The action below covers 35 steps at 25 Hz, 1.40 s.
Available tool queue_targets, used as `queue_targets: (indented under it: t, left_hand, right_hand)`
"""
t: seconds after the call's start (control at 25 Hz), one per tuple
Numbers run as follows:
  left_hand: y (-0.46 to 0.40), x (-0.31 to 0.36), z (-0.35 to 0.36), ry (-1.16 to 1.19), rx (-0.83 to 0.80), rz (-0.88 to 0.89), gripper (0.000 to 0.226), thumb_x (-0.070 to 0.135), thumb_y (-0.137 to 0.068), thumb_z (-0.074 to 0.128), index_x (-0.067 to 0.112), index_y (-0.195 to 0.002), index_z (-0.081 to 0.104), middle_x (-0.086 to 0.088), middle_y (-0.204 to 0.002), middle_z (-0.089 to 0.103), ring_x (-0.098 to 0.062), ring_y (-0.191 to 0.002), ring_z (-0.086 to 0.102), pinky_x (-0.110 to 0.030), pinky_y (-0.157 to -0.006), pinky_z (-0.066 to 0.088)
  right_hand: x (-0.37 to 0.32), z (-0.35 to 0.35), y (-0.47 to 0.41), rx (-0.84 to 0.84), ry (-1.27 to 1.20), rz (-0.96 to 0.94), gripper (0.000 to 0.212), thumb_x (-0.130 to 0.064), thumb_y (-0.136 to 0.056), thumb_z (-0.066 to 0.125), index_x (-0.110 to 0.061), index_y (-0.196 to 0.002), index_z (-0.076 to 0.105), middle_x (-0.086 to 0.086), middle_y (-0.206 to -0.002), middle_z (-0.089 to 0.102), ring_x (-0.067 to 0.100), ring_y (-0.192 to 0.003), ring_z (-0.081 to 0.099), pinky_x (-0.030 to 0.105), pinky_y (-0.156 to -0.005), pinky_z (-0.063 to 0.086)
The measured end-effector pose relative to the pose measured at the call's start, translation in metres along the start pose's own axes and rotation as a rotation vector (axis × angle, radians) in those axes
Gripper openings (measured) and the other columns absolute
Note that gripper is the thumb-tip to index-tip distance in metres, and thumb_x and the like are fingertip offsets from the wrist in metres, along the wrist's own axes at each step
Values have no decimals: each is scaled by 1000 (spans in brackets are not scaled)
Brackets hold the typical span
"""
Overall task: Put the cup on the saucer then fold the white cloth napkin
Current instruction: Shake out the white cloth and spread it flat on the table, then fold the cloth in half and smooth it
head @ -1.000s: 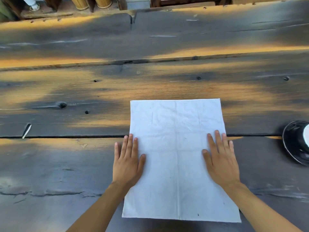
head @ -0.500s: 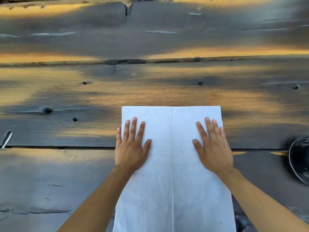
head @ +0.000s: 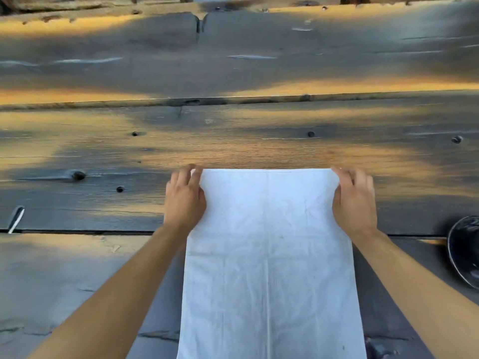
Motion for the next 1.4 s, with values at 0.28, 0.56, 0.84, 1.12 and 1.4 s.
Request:
queue_targets:
  t: [0.28,0.56,0.84,1.12,1.4]
  left_hand:
    - [-47,-14,-9,-31,-257,-41,38,3,-90,52,8,-125,68,-15,-112,59,-38,-108,57,-44,-89,50]
    - [-66,-15,-26,-3,-365,-198,13,14,-89,59,8,-96,69,-12,-97,69,-30,-89,58,-33,-70,43]
    - [-75,-2,-84,288,-236,-352,23,26,-94,66,12,-77,72,-3,-70,71,-19,-66,62,-28,-59,49]
    - [-57,12,-156,979,-127,-629,12,16,-94,70,6,-95,76,-14,-87,78,-20,-60,68,-30,-57,61]
    - [28,6,-163,1168,-207,-744,15,6,-94,67,-6,-101,71,-23,-90,75,-19,-62,74,-22,-54,60]
  right_hand:
    - [6,-10,-46,-233,80,46,41,-16,-100,50,-12,-140,56,7,-131,54,26,-129,41,43,-99,48]
    - [6,-28,-57,-292,20,105,10,-20,-98,56,-18,-101,65,2,-113,59,22,-106,55,34,-82,46]
    - [-3,-63,-74,-162,-231,220,23,-23,-102,54,-12,-115,70,8,-106,74,26,-104,66,36,-90,51]
    - [-32,-129,-59,6,-631,364,16,-22,-96,59,-16,-95,74,4,-83,75,19,-74,70,29,-68,49]
    - [-28,-141,35,-119,-1108,562,13,-15,-94,67,-4,-96,72,15,-90,77,25,-81,76,32,-71,61]
Point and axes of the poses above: each hand's wrist, its own y-axis away from the middle knuckle, its own z-axis out of the palm, x = y × z, the point moved 1 cm from there along -y, towards the middle knuckle
